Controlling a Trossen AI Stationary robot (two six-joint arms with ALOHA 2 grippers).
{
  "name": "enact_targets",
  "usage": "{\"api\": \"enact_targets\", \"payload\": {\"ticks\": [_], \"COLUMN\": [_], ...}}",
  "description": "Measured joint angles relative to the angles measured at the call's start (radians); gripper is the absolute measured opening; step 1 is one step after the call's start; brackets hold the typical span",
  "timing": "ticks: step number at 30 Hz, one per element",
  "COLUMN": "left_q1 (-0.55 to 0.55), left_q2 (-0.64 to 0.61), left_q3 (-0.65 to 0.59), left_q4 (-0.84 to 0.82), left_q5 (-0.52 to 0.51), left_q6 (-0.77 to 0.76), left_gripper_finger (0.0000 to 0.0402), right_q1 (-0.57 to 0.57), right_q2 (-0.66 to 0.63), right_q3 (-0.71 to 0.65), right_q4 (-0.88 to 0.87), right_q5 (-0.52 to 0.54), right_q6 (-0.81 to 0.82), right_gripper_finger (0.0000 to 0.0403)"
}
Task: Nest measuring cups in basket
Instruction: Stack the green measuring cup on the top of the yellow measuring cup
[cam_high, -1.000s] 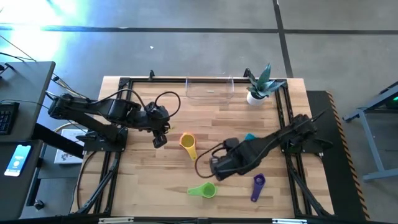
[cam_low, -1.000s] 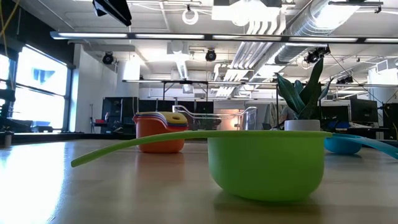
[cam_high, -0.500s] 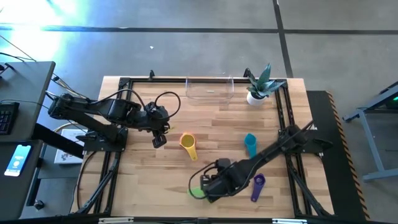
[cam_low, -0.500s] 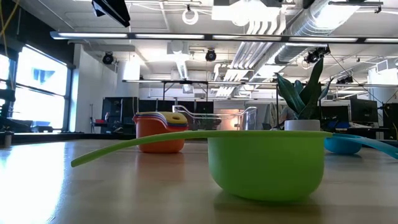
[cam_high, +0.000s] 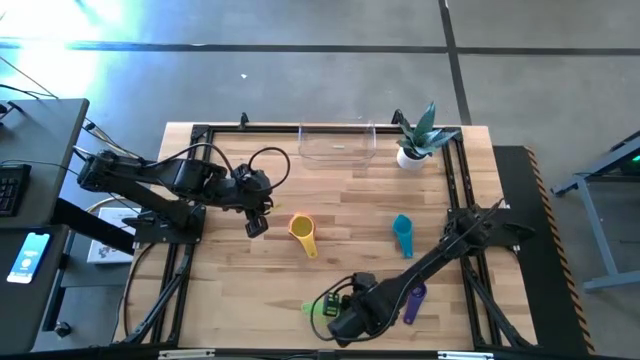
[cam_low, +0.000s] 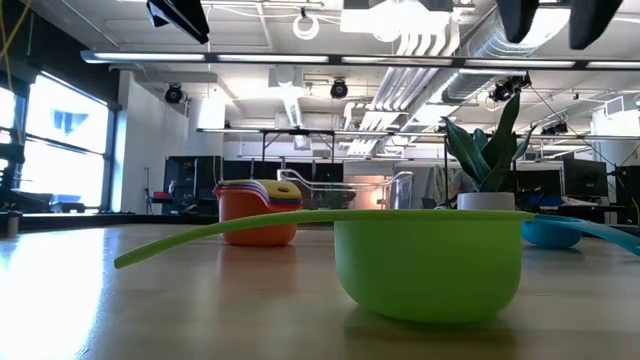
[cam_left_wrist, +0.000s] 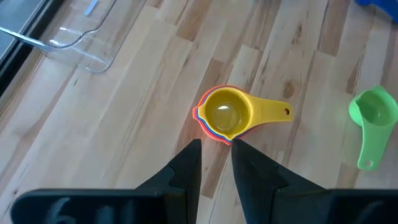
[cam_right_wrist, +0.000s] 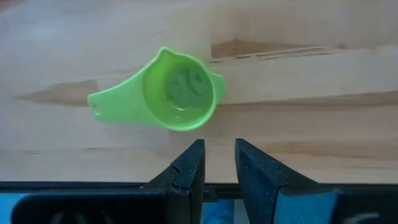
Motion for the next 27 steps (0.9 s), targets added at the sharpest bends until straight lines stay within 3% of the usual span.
{"api": "enact_targets", "payload": {"ticks": [27], "left_q1": [0.0], "left_q2": [0.0], "left_q3": [0.0], "left_q4": [0.001], "left_q5": [0.0], "left_q6": [0.071], "left_gripper_finger": [0.0079], "right_q1": [-0.025], "right_q2": [0.149], "right_q3": [0.0], "right_q4": [0.116], "right_q5": [-0.047], "right_q6": [0.018], "right_gripper_finger": [0.0081]}}
